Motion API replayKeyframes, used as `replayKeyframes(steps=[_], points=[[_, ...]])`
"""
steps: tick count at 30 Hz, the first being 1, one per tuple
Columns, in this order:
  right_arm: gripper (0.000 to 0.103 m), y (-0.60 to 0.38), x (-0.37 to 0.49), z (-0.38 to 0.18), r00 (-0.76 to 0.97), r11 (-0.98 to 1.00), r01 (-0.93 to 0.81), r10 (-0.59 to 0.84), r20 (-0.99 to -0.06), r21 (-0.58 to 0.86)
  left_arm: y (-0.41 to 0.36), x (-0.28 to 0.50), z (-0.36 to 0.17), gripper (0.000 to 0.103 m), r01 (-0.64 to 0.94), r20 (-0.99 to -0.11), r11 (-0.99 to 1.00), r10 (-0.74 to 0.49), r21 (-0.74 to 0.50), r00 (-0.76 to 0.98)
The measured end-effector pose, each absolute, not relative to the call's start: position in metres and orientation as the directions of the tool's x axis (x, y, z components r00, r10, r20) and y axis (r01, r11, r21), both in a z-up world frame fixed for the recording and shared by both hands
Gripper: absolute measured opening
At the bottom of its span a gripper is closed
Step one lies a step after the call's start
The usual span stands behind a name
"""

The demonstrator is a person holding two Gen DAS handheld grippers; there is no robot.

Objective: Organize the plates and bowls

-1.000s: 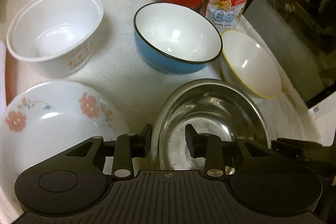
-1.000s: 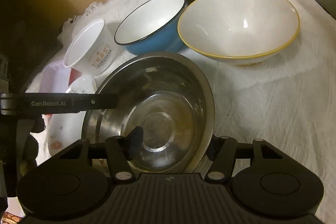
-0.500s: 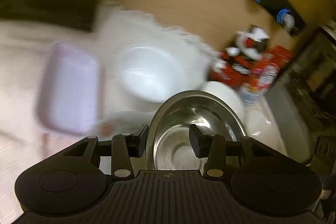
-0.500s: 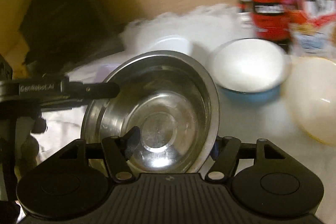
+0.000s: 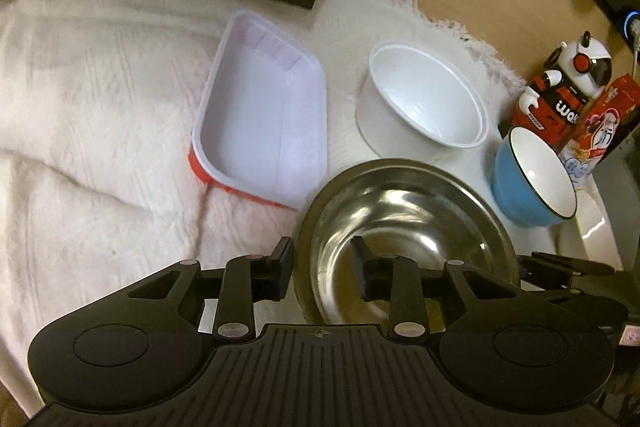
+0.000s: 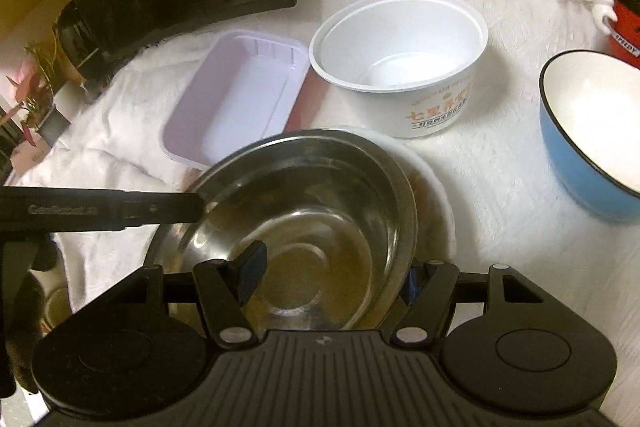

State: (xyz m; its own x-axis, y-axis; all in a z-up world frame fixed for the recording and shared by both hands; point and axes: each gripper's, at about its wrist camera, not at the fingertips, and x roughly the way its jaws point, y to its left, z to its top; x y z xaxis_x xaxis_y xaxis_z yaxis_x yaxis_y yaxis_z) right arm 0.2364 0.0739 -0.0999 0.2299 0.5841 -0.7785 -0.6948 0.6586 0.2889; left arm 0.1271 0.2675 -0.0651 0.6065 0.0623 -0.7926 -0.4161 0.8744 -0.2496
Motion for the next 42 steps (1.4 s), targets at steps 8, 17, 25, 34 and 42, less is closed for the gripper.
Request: replayKeyframes(steps=[8,17,25,34,42], points=[[0.069,0.067,0.236,-0.099,0.267,0.684,-0.683,0.559,-0.785,0.255,0.262,0.128,-0.067,0.036,-0.432,-0.806,0.892,0.153,-0.137,0.571],[0.08,0.047,0.24,-0.09,0.313,0.715,-0.666,0.526,-0.791,0.213,0.279,0.119,-0.075,0.034,-0.479,-0.805,0.827,0.056,-0.295,0.591],[0.076,0.05,0.266,-0.114,0.193,0.718,-0.56,0.598,-0.778,0.413,0.283,0.135,-0.096,0.031,-0.468,-0.828,0.817,-0.019,-0.336,0.561],[0.077,0.057,0.262,-0.116,0.151,0.721,-0.511,0.611,-0.777,0.468,0.293,0.131,-0.088,0.032,-0.498,-0.858,0.819,0.015,-0.284,0.514],[0.079,0.08,0.244,-0.118,0.14,0.691,-0.589,0.598,-0.789,0.419,0.303,0.12,-0.086,0.032,-0.523,-0.85,0.806,0.048,-0.277,0.524]])
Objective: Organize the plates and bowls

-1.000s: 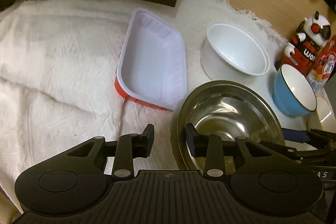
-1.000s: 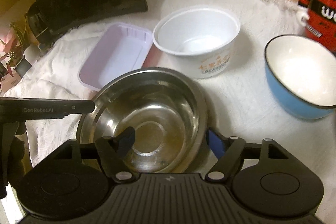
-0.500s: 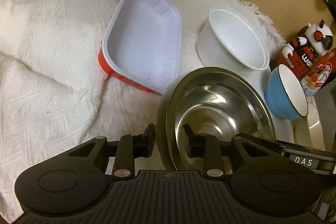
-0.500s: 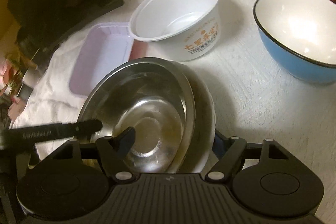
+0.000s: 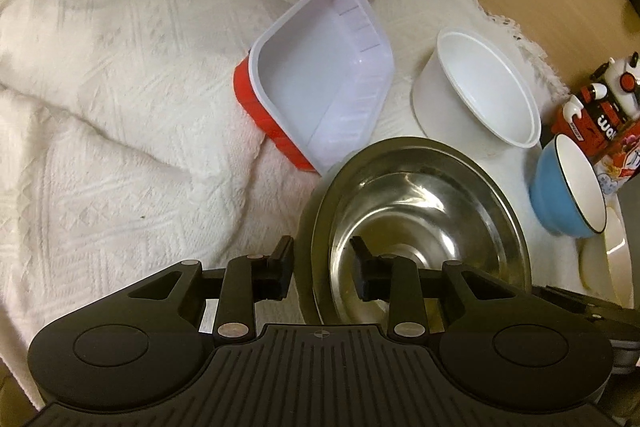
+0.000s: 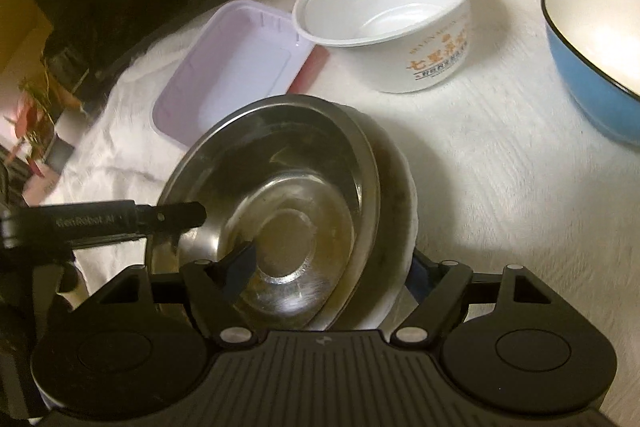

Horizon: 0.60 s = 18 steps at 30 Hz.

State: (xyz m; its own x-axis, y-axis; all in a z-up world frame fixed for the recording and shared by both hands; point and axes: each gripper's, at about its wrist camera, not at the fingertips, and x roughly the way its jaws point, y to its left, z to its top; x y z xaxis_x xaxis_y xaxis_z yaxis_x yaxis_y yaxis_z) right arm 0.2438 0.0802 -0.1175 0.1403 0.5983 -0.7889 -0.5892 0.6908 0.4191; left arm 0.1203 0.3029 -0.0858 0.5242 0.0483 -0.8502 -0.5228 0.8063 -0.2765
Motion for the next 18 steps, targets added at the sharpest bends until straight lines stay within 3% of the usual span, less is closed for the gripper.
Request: replayKeyframes(steps=[5,11,14,18], points=[[0.079,0.071,0.246,-0.114,0.141,0.681,-0.59,0.615,-0.776,0.433,0.3,0.116,-0.075,0.032,-0.548,-0.825,0.794,0.111,-0.262,0.554],[0.079,0.025,0.24,-0.084,0.318,0.72,-0.617,0.597,-0.737,0.317,0.279,0.125,-0.039,0.032,-0.54,-0.734,0.807,0.214,-0.24,0.645],[0.08,-0.007,0.239,-0.069,0.411,0.75,-0.619,0.562,-0.718,0.234,0.254,0.143,-0.026,0.032,-0.454,-0.69,0.842,0.144,-0.291,0.709],[0.08,-0.059,0.241,-0.049,0.59,0.818,-0.574,0.439,-0.678,0.029,0.204,0.184,-0.028,0.032,-0.288,-0.676,0.861,-0.084,-0.419,0.732]])
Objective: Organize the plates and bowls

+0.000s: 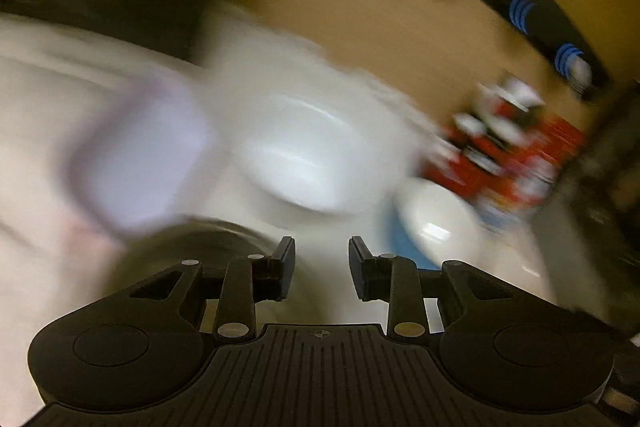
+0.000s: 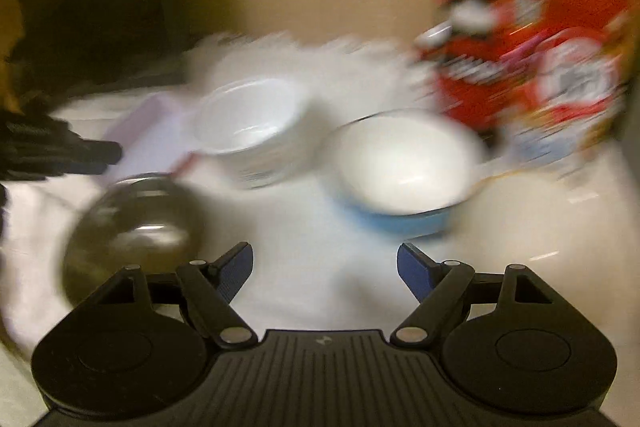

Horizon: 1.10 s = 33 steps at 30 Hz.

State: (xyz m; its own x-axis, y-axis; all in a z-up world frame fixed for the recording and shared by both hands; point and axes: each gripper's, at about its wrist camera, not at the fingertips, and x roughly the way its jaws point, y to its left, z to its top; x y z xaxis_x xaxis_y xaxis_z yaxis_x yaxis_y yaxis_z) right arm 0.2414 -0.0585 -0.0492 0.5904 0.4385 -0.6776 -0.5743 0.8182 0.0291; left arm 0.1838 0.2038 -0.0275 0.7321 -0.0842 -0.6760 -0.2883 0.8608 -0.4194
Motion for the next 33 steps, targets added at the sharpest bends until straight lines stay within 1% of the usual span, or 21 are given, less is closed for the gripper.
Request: replayKeyframes(steps=[2,4,6,8,10,11,12,15,16,18,21,24,27,29,33], points=[[0.08,-0.087,0.249,-0.043,0.662,0.853,-0.519,0.369,-0.653,-0.044,0.174,0.204,-0.033,0.032,-0.224,-0.683,0.859,-0.182,-0.46,0.708],[0.08,-0.119,0.266,-0.039,0.691,0.882,-0.468,0.325,-0.646,-0.057,0.142,0.225,-0.043,0.032,-0.178,-0.691,0.852,-0.259,-0.493,0.675],[0.08,-0.15,0.287,-0.041,0.691,0.91,-0.414,0.293,-0.661,-0.03,0.113,0.246,-0.056,0.032,-0.154,-0.698,0.837,-0.319,-0.525,0.641],[0.08,-0.177,0.306,-0.043,0.675,0.933,-0.361,0.272,-0.685,0.015,0.088,0.263,-0.065,0.032,-0.152,-0.704,0.825,-0.351,-0.545,0.618],[0.08,-0.198,0.322,-0.047,0.653,0.94,-0.33,0.29,-0.7,0.082,0.067,0.279,-0.074,0.032,-0.161,-0.703,0.809,-0.371,-0.565,0.607],[0.08,-0.205,0.329,-0.049,0.643,0.941,-0.32,0.301,-0.704,0.11,0.06,0.285,-0.078,0.032,-0.167,-0.704,0.804,-0.374,-0.571,0.604],[0.08,-0.21,0.336,-0.052,0.638,0.941,-0.312,0.307,-0.706,0.129,0.054,0.29,-0.082,0.035,-0.174,-0.705,0.799,-0.377,-0.575,0.6],[0.079,-0.216,0.351,-0.062,0.632,0.941,-0.303,0.315,-0.708,0.148,0.039,0.304,-0.087,0.036,-0.215,-0.742,0.82,-0.325,-0.53,0.586],[0.076,-0.216,0.357,-0.067,0.624,0.94,-0.303,0.322,-0.712,0.16,0.038,0.308,-0.089,0.036,-0.226,-0.752,0.826,-0.312,-0.517,0.58],[0.064,-0.213,0.367,-0.077,0.595,0.938,-0.289,0.333,-0.731,0.193,0.033,0.318,-0.092,0.036,-0.239,-0.769,0.836,-0.291,-0.494,0.57],[0.056,-0.21,0.383,-0.092,0.547,0.935,-0.27,0.346,-0.762,0.231,0.024,0.333,-0.101,0.033,-0.229,-0.793,0.86,-0.277,-0.457,0.543],[0.053,-0.208,0.393,-0.108,0.486,0.918,-0.268,0.391,-0.782,0.293,0.02,0.339,-0.109,0.033,-0.214,-0.805,0.868,-0.288,-0.449,0.519],[0.054,-0.204,0.393,-0.115,0.443,0.89,-0.282,0.452,-0.774,0.359,0.023,0.338,-0.11,0.032,-0.199,-0.803,0.868,-0.302,-0.454,0.514],[0.054,-0.202,0.389,-0.115,0.449,0.894,-0.288,0.443,-0.776,0.343,0.024,0.334,-0.109,0.032,-0.185,-0.805,0.874,-0.306,-0.449,0.507],[0.055,-0.2,0.379,-0.112,0.432,0.884,-0.303,0.461,-0.775,0.357,0.021,0.321,-0.105,0.032,-0.143,-0.814,0.899,-0.296,-0.414,0.499]])
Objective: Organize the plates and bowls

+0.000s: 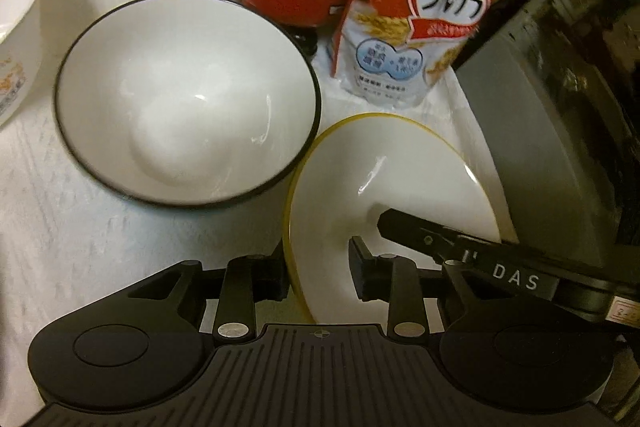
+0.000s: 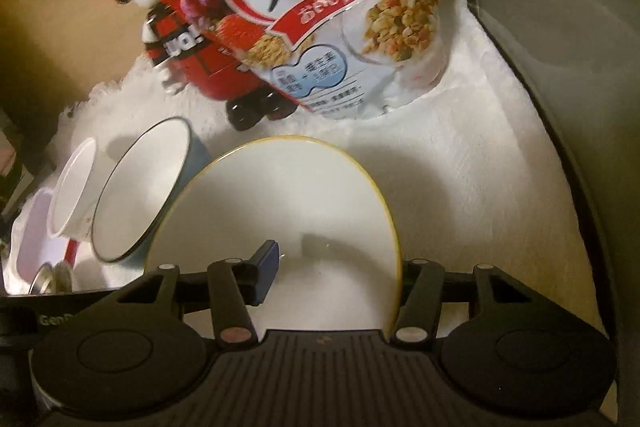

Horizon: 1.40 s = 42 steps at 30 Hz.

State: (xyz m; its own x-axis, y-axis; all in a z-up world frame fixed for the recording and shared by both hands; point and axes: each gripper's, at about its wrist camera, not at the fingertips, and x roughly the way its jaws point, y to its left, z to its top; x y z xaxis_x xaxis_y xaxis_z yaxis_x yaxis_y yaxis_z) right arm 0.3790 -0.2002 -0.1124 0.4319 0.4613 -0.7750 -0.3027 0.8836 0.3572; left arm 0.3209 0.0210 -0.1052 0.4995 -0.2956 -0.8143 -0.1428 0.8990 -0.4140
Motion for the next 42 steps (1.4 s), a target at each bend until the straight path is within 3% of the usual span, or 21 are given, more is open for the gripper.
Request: replayKeyframes(steps=[9,18,29,42], points=[[0.061,-0.181,0.309,-0.099,0.392,0.857,-0.369,0.495,-0.775,0.361,0.051,0.251,-0.08,0.034,-0.115,-0.816,0.911,-0.29,-0.395,0.501],[0.062,-0.117,0.277,-0.106,0.313,0.816,-0.432,0.535,-0.784,0.385,0.11,0.208,-0.087,0.036,-0.206,-0.821,0.886,-0.267,-0.415,0.505],[0.062,-0.111,0.271,-0.113,0.317,0.812,-0.436,0.542,-0.778,0.388,0.116,0.205,-0.092,0.03,-0.209,-0.813,0.877,-0.28,-0.433,0.511],[0.062,-0.115,0.277,-0.092,0.394,0.848,-0.402,0.501,-0.771,0.346,0.133,0.208,-0.056,0.03,-0.16,-0.791,0.911,-0.229,-0.379,0.568]])
